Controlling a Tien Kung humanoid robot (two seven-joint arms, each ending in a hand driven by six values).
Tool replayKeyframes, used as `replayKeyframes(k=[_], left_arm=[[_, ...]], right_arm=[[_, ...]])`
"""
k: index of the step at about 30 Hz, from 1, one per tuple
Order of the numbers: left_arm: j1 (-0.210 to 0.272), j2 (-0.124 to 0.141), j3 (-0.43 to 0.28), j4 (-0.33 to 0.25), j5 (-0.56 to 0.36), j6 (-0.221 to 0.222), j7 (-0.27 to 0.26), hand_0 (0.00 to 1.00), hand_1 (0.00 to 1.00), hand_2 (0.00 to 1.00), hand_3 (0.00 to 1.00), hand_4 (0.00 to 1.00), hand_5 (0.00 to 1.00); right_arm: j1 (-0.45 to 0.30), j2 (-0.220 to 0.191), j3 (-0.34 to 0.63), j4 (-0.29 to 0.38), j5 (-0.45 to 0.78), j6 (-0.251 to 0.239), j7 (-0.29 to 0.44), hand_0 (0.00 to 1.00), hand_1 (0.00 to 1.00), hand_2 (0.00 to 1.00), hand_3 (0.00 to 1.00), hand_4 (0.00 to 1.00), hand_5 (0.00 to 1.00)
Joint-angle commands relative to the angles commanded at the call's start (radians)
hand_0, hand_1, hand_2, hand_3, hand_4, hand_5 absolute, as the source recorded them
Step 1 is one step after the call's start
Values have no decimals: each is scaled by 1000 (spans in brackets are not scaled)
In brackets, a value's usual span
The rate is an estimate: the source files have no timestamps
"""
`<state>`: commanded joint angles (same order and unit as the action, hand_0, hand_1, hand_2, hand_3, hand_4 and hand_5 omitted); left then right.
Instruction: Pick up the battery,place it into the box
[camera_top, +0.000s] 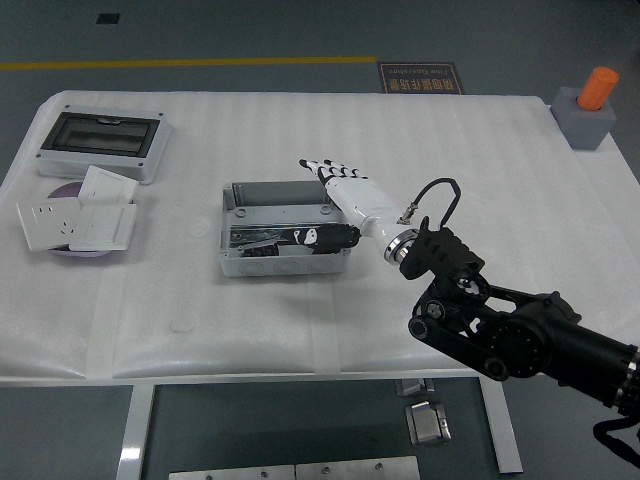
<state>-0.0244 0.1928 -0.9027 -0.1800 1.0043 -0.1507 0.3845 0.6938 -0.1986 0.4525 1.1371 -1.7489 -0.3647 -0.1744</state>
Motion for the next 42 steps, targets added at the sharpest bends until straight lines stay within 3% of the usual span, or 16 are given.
replayKeyframes(k=[3, 6, 9, 16, 17, 18, 23, 25, 29, 30, 32, 39, 42], left_arm=[[0, 0, 1, 0, -1, 0, -1, 601, 641, 477, 545, 640, 185], [-1, -2, 3, 0, -4, 1, -2, 601, 642, 478, 546, 639, 183], [-3, -2, 2, 0, -6, 3, -3, 601, 642, 478, 546, 639, 183], [-2, 9, -11, 0, 1, 6, 0, 602, 640, 476, 546, 636, 183], [0, 12, -14, 0, 4, 6, 1, 602, 640, 476, 546, 636, 183], [0, 15, -17, 0, 7, 6, 2, 602, 640, 477, 546, 634, 183], [-1, 25, -15, 0, 7, 6, 2, 602, 640, 477, 546, 634, 183], [-1, 27, -13, 0, 5, 6, 1, 602, 641, 476, 546, 634, 184], [-1, 28, -12, 0, 5, 5, 1, 602, 641, 476, 546, 634, 184], [-1, 28, -13, 0, 7, 5, 2, 602, 641, 475, 546, 634, 183], [0, 29, -16, 0, 10, 5, 2, 602, 641, 475, 546, 634, 183], [1, 29, -20, 0, 17, 3, 4, 602, 641, 475, 545, 633, 185], [1, 29, -21, 0, 18, 2, 4, 602, 642, 475, 546, 633, 185]], right_arm=[[0, -6, 4, 3, 1, -3, -4, 998, 998, 998, 998, 998, 651], [16, -42, -9, 30, 15, -6, -1, 998, 998, 998, 998, 998, 659], [55, -105, -57, 83, 17, 2, 13, 998, 998, 998, 998, 998, 659], [206, -280, -228, 233, -121, 85, 35, 998, 998, 998, 998, 998, 651], [231, -307, -260, 254, -152, 103, 31, 998, 998, 998, 998, 998, 651], [258, -334, -288, 275, -185, 127, 39, 814, 750, 814, 998, 911, 453], [375, -443, -305, 342, -329, 277, 136, 814, 750, 814, 998, 911, 453], [415, -476, -284, 349, -378, 338, 176, 770, 729, 811, 970, 886, 405], [458, -510, -264, 343, -459, 442, 228, 770, 729, 811, 970, 886, 405], [461, -513, -263, 340, -469, 461, 230, 783, 747, 839, 950, 819, 258], [463, -518, -262, 331, -482, 499, 235, 783, 747, 839, 950, 819, 258], [446, -515, -247, 312, -502, 541, 257, 782, 752, 843, 930, 801, 220], [433, -523, -258, 307, -492, 523, 240, 786, 757, 848, 927, 786, 193]])
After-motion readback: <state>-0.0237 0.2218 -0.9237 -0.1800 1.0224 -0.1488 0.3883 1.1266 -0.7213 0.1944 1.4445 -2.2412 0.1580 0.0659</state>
